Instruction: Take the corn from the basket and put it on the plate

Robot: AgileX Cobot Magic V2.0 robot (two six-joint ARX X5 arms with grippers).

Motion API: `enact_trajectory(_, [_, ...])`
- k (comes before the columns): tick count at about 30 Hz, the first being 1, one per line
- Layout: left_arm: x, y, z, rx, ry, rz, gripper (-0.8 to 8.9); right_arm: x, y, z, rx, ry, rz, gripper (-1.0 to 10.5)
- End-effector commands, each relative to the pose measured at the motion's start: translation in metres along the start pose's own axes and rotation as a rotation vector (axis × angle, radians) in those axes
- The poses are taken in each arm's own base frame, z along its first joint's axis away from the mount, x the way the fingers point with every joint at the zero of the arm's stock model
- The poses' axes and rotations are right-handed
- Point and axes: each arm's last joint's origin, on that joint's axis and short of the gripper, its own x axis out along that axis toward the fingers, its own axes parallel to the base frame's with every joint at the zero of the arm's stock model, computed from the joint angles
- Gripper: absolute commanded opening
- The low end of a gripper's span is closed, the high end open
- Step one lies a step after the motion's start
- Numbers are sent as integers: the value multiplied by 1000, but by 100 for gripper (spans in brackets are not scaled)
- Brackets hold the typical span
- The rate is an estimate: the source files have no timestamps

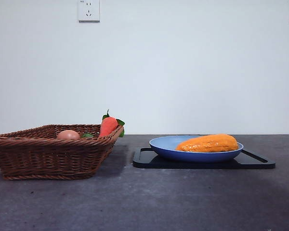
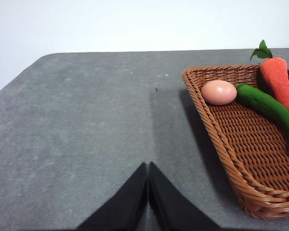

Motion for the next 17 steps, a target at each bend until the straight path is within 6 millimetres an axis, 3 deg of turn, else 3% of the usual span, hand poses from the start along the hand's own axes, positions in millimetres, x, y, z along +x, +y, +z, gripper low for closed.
enact_trajectory(1, [3, 0, -8, -12, 16, -2, 5, -2, 1, -19, 13, 18, -11, 2])
enact_trajectory(8, [3, 0, -8, -12, 17, -2, 5, -4, 3, -46, 21, 46, -10, 2])
enact_trajectory(17, [3, 0, -8, -12, 16, -2, 5, -8, 5, -59, 34, 125, -5, 2])
